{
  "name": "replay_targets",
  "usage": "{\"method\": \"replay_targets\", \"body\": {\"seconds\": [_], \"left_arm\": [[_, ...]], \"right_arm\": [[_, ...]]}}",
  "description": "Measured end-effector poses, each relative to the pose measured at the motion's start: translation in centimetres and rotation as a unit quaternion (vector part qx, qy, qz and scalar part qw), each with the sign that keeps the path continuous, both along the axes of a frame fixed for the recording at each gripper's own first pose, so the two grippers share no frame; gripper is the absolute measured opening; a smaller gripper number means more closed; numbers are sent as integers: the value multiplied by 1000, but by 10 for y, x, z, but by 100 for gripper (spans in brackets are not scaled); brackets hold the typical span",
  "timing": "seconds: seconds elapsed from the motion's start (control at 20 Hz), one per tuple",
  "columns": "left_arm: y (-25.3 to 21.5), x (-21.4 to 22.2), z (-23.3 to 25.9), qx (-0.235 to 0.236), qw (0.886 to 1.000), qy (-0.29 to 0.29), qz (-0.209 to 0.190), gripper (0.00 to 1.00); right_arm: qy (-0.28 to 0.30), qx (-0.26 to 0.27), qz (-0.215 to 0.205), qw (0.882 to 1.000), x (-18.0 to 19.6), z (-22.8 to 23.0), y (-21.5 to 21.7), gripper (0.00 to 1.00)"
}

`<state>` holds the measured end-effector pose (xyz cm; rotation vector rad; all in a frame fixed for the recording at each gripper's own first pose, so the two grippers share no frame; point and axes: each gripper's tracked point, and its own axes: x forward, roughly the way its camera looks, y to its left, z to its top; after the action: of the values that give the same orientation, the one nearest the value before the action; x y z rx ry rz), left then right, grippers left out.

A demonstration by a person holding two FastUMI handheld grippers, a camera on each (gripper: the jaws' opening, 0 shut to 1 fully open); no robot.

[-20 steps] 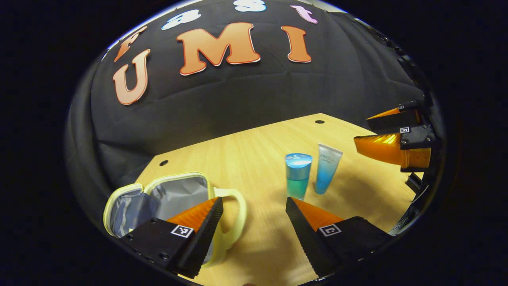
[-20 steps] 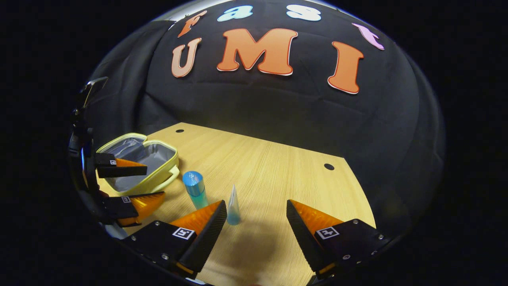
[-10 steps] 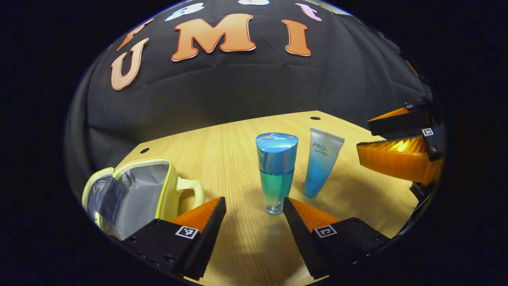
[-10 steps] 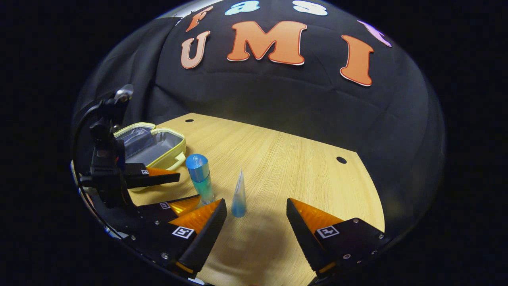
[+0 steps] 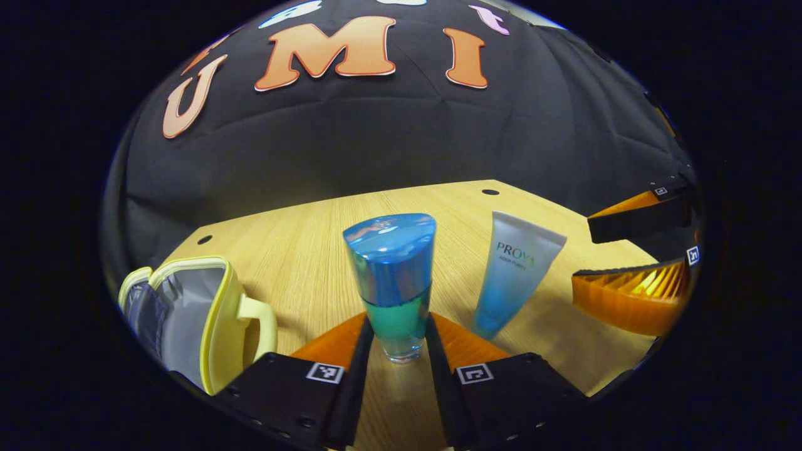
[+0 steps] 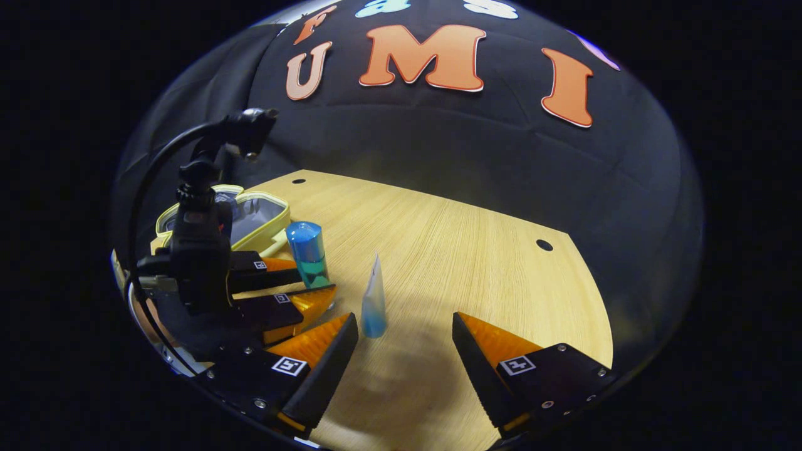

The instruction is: First open the suitcase, pack the skin care products into it, and then close the suitcase.

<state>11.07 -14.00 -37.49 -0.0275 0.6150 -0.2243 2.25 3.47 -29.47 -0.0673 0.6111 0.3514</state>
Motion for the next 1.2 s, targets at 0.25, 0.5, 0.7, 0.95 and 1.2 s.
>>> {"method": "replay_targets", "body": {"seconds": [0.25,0.5,0.7,0.95,1.2], "left_arm": [[11,-3,11,-33,999,16,20,46],[38,-3,49,-34,998,3,54,45],[65,-12,78,-12,997,-6,71,45],[103,-31,104,13,995,-2,97,45],[144,-51,124,38,991,6,128,45]], "right_arm": [[19,7,8,1000,2,-17,10,96],[31,27,18,999,10,-28,22,95],[55,44,22,997,20,-41,34,92],[69,54,36,995,27,-54,49,70],[90,93,31,991,29,-44,61,39]]}}
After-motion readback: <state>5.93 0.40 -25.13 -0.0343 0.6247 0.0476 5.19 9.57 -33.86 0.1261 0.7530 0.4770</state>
